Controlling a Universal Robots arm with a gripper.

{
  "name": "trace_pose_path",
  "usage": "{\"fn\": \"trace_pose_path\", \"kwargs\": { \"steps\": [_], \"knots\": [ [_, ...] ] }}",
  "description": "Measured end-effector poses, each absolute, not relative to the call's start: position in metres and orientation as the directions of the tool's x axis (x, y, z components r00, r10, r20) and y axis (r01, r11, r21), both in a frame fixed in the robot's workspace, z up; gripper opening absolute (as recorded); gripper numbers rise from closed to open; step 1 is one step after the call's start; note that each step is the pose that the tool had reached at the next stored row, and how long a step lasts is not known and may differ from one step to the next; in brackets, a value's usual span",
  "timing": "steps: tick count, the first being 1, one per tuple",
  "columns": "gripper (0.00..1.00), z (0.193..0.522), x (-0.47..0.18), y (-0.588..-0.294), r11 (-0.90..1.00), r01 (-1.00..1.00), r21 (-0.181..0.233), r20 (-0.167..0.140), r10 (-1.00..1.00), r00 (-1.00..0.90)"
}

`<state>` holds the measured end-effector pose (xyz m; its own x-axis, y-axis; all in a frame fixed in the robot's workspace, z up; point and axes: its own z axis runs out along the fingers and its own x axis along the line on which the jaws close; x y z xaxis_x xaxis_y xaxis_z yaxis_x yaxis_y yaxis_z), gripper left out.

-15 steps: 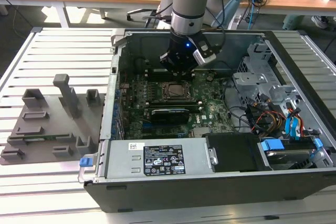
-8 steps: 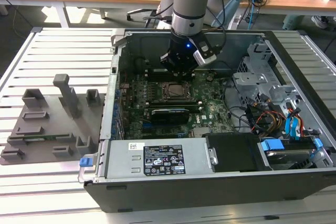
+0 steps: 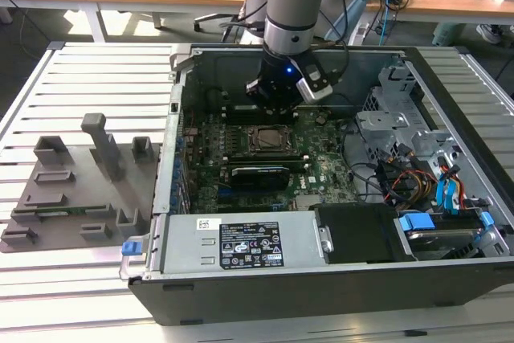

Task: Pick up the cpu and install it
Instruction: 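Install the first cpu locking lever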

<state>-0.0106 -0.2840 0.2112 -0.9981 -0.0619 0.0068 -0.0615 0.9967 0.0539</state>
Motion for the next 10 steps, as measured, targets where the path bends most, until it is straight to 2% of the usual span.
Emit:
{"fn": "trace_pose_path", "kwargs": {
  "steps": [10],
  "knots": [
    [0.11,0.218,-0.011,-0.303,0.997,-0.062,0.054,0.007,-0.062,-0.998]
  ]
}}
